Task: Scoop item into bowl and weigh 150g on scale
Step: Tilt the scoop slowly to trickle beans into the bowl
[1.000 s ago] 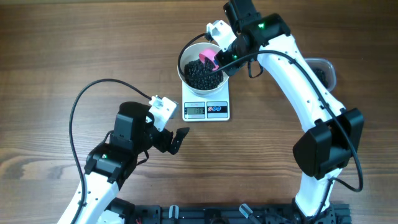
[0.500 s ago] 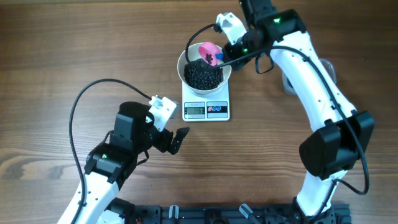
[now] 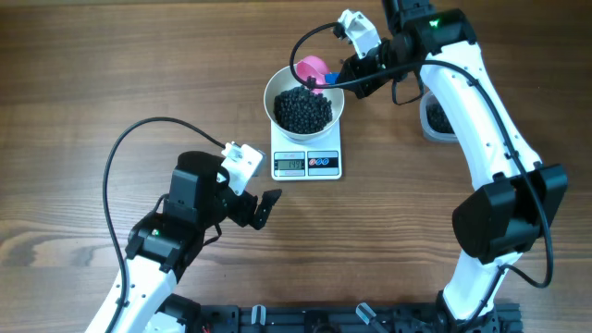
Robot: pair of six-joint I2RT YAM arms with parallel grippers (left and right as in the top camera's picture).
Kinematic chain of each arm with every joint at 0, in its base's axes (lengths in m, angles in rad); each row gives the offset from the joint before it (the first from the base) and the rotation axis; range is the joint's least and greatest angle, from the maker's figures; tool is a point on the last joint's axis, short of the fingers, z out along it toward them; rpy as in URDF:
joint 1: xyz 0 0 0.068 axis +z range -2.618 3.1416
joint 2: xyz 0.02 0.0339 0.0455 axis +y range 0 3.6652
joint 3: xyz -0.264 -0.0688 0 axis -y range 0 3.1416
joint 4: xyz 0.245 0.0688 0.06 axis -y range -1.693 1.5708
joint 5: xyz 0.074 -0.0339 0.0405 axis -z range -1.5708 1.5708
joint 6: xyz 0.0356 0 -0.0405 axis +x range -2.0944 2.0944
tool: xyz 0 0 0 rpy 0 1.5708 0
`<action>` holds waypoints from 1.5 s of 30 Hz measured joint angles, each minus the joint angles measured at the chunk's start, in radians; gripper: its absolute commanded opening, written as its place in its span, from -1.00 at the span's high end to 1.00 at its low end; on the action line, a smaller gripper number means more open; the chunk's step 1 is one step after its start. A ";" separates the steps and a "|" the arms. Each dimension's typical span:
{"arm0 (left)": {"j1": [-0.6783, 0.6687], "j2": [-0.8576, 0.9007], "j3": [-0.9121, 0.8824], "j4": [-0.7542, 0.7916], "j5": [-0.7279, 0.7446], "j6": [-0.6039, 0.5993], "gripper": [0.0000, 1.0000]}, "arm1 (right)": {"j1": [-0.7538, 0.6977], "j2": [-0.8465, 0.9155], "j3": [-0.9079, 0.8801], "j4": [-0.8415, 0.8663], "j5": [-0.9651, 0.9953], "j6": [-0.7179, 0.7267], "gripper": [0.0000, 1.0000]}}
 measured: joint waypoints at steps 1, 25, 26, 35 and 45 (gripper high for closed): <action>0.000 0.000 0.000 0.000 0.000 0.000 -1.00 | 0.000 0.000 0.000 0.000 0.000 0.000 0.91; 0.000 0.000 0.000 0.000 0.000 0.000 -1.00 | 0.050 0.000 0.000 0.000 0.159 0.000 0.91; 0.000 0.000 0.000 0.000 0.000 0.000 -1.00 | 0.050 0.000 0.000 0.000 0.164 -0.001 0.91; 0.000 0.000 0.000 0.000 0.000 0.000 -1.00 | 0.070 0.000 0.000 0.000 0.193 -0.050 0.91; 0.000 0.000 0.000 0.000 0.000 0.000 -1.00 | 0.070 0.000 0.000 0.001 0.212 -0.053 0.91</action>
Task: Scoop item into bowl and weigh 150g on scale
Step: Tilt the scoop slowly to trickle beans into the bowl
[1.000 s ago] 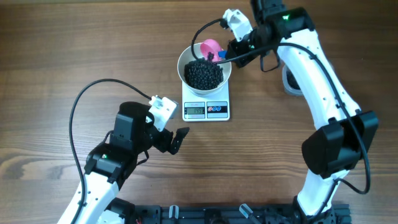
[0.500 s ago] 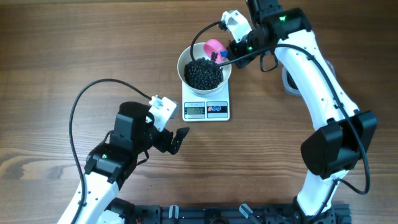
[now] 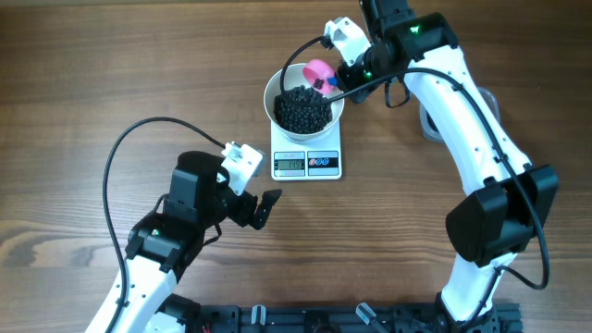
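A white bowl (image 3: 274,92) heaped with small black pieces (image 3: 302,108) stands on the white scale (image 3: 306,164), whose display is lit. My right gripper (image 3: 331,81) sits at the bowl's far right rim, shut on a pink scoop (image 3: 319,71) that tilts over the bowl. The scoop's handle is hidden by the fingers. My left gripper (image 3: 269,207) rests low at the left front, below and left of the scale, open with nothing in it.
A second container (image 3: 431,120) with dark pieces stands to the right of the scale, mostly hidden behind my right arm. Cables loop over the left arm and above the bowl. A black rail runs along the front edge.
My right gripper with the pink scoop has shifted left and slightly toward the bowl's rim; the wrist has turned. The left arm, bowl and scale stay as they were.
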Robot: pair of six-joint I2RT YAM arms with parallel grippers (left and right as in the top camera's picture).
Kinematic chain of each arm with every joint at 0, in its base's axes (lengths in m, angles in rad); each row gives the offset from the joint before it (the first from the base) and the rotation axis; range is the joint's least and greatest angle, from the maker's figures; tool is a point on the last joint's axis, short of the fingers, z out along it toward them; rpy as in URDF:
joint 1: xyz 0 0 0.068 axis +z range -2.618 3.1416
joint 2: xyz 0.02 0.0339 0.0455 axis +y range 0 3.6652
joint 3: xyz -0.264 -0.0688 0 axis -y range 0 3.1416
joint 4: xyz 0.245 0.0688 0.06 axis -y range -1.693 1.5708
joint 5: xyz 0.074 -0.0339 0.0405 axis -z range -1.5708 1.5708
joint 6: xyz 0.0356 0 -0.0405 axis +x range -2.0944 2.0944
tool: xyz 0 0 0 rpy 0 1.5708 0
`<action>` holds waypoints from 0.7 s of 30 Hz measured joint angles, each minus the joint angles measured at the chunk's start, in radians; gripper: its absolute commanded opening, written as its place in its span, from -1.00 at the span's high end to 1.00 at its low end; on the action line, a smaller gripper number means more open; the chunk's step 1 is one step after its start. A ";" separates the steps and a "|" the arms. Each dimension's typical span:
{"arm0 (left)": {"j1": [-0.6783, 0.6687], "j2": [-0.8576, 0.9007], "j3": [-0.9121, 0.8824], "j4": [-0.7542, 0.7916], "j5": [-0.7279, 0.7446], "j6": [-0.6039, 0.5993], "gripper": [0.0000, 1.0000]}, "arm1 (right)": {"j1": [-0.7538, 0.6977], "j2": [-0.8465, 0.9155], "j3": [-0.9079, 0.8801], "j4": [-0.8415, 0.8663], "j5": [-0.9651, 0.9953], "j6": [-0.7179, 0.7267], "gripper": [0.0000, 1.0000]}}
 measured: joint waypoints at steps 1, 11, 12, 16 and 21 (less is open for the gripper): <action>0.000 0.000 0.000 0.000 0.000 0.000 -1.00 | 0.000 0.000 0.000 0.000 -0.006 0.000 0.91; 0.000 0.000 0.000 0.000 0.000 0.000 -1.00 | 0.001 0.000 0.000 0.000 -0.009 0.000 0.91; 0.000 0.000 0.000 0.000 0.000 0.000 -1.00 | 0.002 0.000 0.000 0.000 -0.009 0.000 0.91; 0.000 0.000 0.000 0.000 0.000 0.000 -1.00 | 0.027 0.000 0.000 0.000 0.014 0.000 0.91; 0.000 0.000 0.000 0.000 0.000 0.000 -1.00 | 0.034 0.000 0.000 0.000 0.021 -0.001 0.91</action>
